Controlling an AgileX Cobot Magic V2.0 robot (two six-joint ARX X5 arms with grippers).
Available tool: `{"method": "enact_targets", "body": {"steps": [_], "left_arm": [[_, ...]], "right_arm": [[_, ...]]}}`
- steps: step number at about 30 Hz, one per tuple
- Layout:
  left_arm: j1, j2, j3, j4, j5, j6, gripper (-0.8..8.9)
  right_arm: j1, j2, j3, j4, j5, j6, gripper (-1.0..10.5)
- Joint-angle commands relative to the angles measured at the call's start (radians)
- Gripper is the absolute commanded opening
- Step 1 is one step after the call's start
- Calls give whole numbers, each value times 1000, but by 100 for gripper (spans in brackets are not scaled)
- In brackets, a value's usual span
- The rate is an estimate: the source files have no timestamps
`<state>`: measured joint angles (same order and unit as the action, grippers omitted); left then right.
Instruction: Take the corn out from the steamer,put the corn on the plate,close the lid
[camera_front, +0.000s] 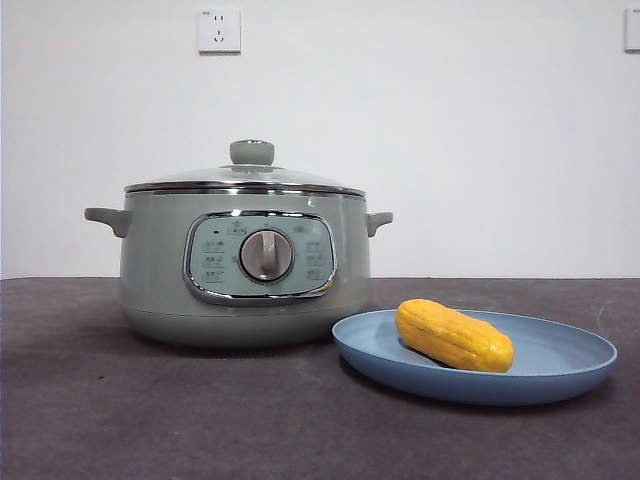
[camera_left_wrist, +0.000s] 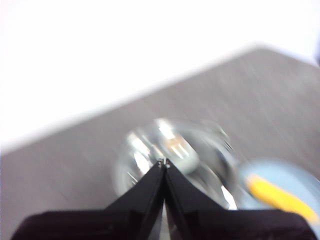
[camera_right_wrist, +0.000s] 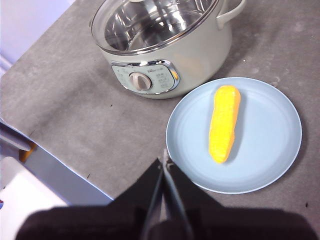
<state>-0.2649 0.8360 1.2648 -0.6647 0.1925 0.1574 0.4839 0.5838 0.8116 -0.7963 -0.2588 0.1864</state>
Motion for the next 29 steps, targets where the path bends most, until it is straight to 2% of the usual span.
{"method": "enact_targets", "body": {"steps": [1,6,10,15,18,24,29], "left_arm": [[72,-74,-97,144,-2,23,-4],[173,-245,-368,420,-5,23,-4],[217,-367,-584,523,-5,23,-4],[242,-520,-813,533,-18,-2,-4],[249,-602,-920,534,-66,-29,-4],[254,-726,-1081,534,-185,-105,-4],[254,-800,-1186,535,-192,-155,-4]], "right_arm": [[2,-2,-7,2,3,-4,0],[2,-2,-7,2,3,-4,0],[2,-2,-7,2,3,-4,0],[2,-2,-7,2,3,-4,0],[2,-2,-7,2,3,-4,0],[2,-2,-7,2,3,-4,0],[2,-2,-7,2,3,-4,0]]}}
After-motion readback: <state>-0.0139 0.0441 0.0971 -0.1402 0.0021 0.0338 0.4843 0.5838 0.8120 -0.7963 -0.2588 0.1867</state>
